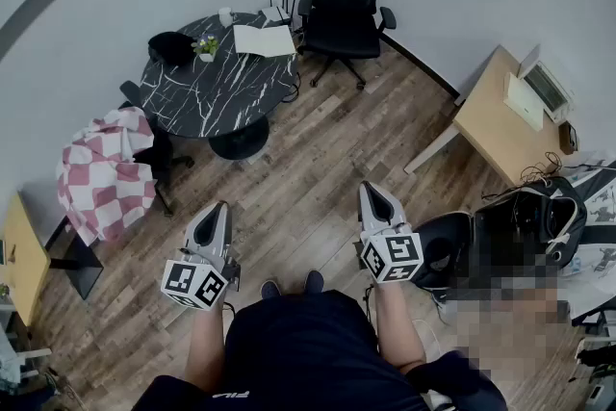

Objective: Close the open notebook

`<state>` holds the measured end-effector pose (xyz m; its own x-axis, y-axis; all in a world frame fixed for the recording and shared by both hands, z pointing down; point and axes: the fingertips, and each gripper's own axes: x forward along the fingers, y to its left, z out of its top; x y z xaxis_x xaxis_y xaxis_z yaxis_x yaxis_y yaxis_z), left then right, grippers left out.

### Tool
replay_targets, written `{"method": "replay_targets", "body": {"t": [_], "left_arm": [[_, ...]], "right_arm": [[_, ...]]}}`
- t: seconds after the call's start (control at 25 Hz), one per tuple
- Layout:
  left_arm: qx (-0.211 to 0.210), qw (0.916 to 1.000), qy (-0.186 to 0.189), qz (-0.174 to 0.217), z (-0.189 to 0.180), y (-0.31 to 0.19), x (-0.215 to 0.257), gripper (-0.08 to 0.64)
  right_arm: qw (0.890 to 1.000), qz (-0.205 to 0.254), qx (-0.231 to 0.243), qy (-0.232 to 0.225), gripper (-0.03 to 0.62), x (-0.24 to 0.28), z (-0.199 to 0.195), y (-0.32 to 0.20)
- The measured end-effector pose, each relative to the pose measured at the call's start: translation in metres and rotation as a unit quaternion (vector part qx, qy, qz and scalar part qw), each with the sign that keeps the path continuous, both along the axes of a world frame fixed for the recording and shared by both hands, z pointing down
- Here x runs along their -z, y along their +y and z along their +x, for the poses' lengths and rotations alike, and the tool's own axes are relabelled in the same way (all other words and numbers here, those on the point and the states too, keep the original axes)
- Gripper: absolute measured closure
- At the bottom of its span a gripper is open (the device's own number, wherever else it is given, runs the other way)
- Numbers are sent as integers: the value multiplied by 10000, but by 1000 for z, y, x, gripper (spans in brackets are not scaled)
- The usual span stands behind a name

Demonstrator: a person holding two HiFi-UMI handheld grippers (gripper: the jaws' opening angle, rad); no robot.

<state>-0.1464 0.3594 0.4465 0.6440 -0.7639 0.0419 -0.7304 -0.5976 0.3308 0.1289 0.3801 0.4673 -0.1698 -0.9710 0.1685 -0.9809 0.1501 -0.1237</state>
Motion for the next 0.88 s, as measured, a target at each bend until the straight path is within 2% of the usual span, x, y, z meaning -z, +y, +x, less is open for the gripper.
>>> {"method": "replay_targets", "body": {"t": [0.24, 0.72, 0.88], "left_arm": [[48, 10000, 6, 0, 2, 0, 0, 563], [370, 9993, -52, 38, -11, -4, -6, 563], [422, 9990, -106, 91, -4, -5, -2, 563]], "right_arm": [[9992, -9, -154, -358, 580, -2, 10, 1], [9996, -31, 95, -263, 580, -7, 0, -6], [9995, 14, 166, -274, 580, -2, 6, -6]]}}
